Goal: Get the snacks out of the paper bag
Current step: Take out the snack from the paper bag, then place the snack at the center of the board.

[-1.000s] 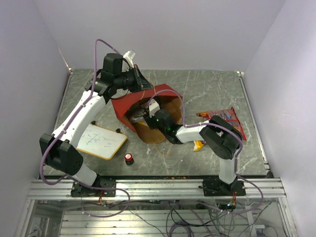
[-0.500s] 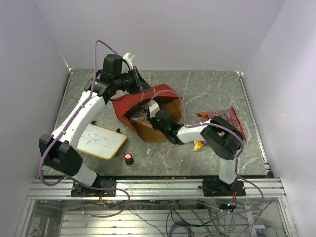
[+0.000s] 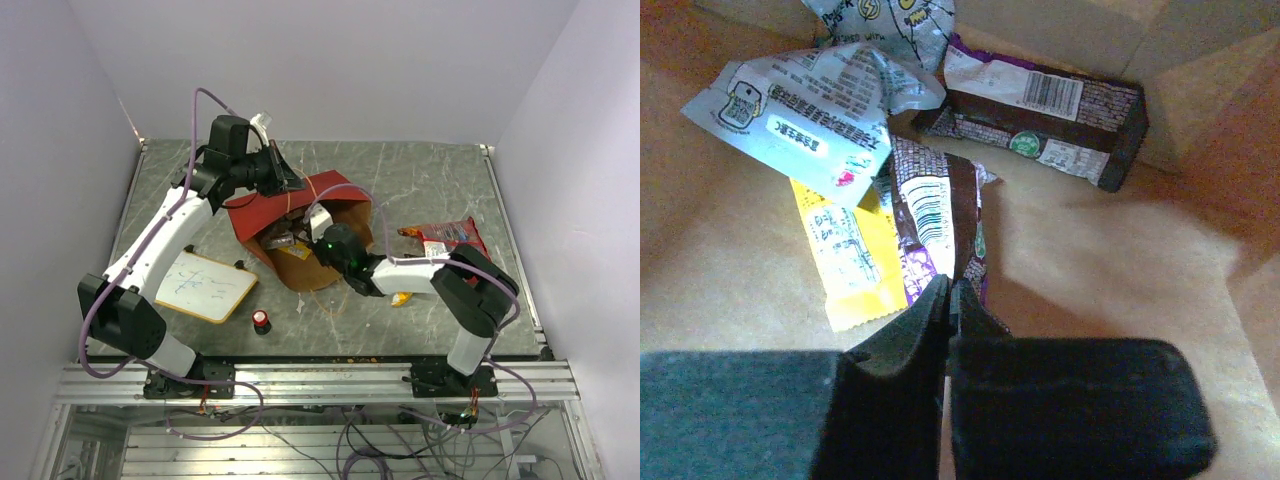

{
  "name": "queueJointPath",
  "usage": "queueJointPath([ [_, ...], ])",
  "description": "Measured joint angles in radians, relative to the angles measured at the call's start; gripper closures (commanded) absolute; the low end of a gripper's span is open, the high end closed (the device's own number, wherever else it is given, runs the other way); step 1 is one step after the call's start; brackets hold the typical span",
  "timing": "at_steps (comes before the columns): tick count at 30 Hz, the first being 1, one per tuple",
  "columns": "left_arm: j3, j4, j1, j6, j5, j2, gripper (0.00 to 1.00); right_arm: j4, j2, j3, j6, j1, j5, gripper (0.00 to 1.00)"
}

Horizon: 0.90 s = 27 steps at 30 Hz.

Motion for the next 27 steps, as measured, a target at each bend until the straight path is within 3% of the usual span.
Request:
queueJointPath([
  [8, -0.007, 0.003, 0.000, -0.034, -0.003, 0.000, 0.93, -0.137, -0.169, -0.026, 0.016, 0.038, 0.036, 1.00],
  [14, -0.019, 0.019, 0.000, -0.065, -0.002, 0.001, 0.93, -0.309, -0.388, -0.056, 0.084, 0.075, 0.080, 1.00],
  [27, -0.035, 0.030, 0.000, -0.053, -0.002, 0.016, 0.93, -0.918, -0.912, -0.085, 0.290, 0.096, 0.185, 1.00],
])
